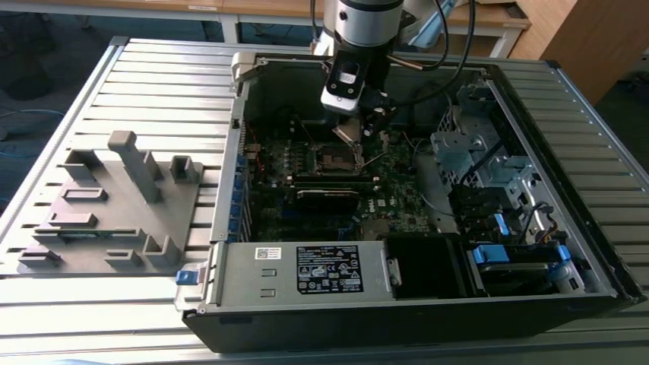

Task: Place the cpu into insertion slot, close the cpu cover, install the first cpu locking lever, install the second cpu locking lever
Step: 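Place the cpu into insertion slot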

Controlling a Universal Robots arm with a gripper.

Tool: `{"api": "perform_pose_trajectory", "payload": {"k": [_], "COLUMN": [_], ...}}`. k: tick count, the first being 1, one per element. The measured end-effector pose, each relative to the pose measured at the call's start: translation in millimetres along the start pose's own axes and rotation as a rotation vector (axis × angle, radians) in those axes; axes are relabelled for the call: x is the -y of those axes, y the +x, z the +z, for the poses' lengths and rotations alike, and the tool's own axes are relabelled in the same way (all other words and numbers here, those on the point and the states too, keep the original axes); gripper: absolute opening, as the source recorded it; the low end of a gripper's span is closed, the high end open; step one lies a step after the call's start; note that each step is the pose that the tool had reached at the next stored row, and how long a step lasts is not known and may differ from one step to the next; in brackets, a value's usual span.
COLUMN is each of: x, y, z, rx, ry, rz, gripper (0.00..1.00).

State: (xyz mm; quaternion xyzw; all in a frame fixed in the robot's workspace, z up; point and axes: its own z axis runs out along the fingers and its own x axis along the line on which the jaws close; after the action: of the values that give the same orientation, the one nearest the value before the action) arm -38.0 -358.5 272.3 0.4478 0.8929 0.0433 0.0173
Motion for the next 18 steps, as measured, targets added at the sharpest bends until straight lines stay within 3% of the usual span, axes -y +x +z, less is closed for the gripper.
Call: {"api": "perform_pose_trajectory", "payload": {"k": [9,18], "x": [0.0,0.0], "y": [0.0,0.0], "z": [0.4,0.4], "rx": [0.003,0.0031], "ry": [-0.0003,-0.0003], "rz": [0.033,0.035], "gripper": [0.54,0.54]}}
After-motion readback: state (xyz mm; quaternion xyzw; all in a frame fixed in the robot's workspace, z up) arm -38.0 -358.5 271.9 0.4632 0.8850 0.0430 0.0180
